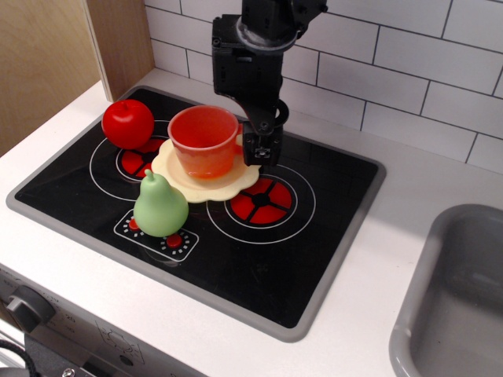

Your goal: Take cup off plate

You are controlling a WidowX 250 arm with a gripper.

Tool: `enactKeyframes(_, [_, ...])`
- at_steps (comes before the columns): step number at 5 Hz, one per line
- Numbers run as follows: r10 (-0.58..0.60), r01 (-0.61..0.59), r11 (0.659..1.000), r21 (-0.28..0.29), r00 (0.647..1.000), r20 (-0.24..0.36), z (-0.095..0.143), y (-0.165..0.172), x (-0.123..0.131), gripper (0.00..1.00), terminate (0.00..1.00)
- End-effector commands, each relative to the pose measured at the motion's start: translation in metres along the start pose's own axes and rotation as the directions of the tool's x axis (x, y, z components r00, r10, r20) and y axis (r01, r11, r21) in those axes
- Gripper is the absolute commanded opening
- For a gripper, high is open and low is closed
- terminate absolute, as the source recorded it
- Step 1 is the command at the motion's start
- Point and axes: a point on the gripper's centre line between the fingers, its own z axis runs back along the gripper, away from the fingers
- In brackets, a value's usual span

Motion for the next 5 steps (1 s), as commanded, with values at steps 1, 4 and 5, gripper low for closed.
enactKeyframes(1, [0.009, -0.009, 1.0, 0.02, 1.0, -0.011, -0.002, -0.001, 0.003, 1.0, 0.0])
enactKeyframes(4, [-0.029, 0.029, 0.999, 0.036, 1.0, 0.007, 0.0, 0.005, 0.002, 0.0, 0.0])
enactKeyframes(5, [-0.042, 0.042, 0.999, 0.024, 0.999, -0.011, 0.009, 0.006, -0.001, 0.0, 0.0])
